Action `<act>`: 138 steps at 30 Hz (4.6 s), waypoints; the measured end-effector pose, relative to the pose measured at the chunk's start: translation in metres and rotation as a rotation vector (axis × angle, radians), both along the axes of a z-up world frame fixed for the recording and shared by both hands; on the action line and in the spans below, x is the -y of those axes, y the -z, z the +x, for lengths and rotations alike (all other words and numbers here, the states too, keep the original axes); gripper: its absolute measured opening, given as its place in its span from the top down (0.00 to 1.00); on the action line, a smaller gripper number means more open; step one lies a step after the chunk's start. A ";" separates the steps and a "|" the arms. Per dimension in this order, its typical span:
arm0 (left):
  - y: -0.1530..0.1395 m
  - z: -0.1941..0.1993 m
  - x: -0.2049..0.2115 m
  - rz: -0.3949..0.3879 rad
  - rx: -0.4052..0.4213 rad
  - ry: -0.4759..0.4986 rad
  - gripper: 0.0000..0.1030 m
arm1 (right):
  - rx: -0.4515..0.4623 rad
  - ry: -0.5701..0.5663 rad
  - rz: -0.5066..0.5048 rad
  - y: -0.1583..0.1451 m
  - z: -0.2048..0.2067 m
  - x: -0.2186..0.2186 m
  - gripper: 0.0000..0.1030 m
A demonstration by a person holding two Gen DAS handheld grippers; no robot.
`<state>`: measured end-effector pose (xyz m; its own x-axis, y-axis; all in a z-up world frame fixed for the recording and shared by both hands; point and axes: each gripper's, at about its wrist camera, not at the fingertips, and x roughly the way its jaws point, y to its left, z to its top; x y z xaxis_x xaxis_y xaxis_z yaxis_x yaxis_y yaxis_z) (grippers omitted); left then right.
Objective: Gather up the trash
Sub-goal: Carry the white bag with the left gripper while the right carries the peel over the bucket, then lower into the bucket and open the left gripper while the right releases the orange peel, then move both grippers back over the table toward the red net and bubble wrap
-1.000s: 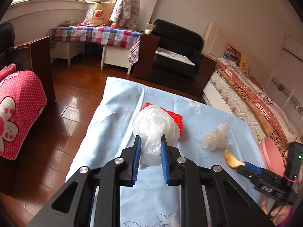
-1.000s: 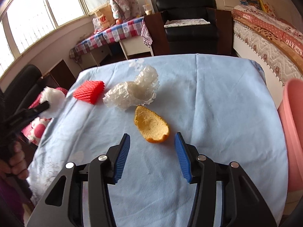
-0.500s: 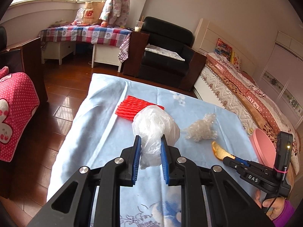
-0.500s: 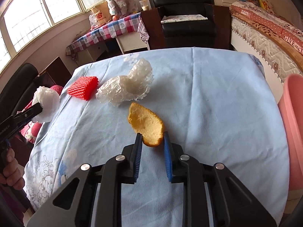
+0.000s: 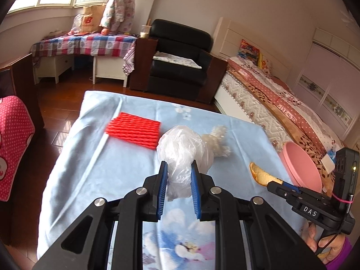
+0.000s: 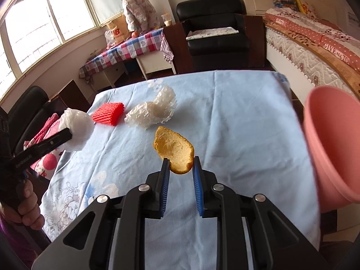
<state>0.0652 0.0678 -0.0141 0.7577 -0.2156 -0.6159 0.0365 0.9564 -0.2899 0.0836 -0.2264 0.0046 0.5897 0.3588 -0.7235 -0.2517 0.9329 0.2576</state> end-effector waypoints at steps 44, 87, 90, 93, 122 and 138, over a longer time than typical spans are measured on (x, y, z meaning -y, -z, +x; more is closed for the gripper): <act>-0.036 0.033 0.227 0.101 0.064 0.308 0.82 | 0.153 0.395 0.026 -0.036 -0.053 0.161 0.80; 0.007 0.073 0.359 0.072 0.009 0.537 0.59 | 0.083 0.601 -0.017 0.005 -0.025 0.237 0.79; 0.007 0.074 0.358 0.069 0.007 0.536 0.59 | 0.080 0.603 -0.015 0.006 -0.025 0.237 0.79; 0.007 0.074 0.357 0.065 0.009 0.531 0.59 | 0.080 0.603 -0.015 0.006 -0.025 0.238 0.79; -0.019 0.054 0.313 0.027 0.062 0.487 0.57 | 0.122 0.576 -0.040 -0.017 -0.036 0.213 0.56; -0.035 0.037 0.259 0.040 0.078 0.395 0.57 | 0.164 0.500 -0.036 -0.036 -0.048 0.170 0.56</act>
<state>0.1020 -0.1907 0.0206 0.6661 -0.4765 -0.5739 0.4239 0.8749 -0.2344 0.0360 -0.3967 0.0402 0.7891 -0.0185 -0.6140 0.1918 0.9570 0.2177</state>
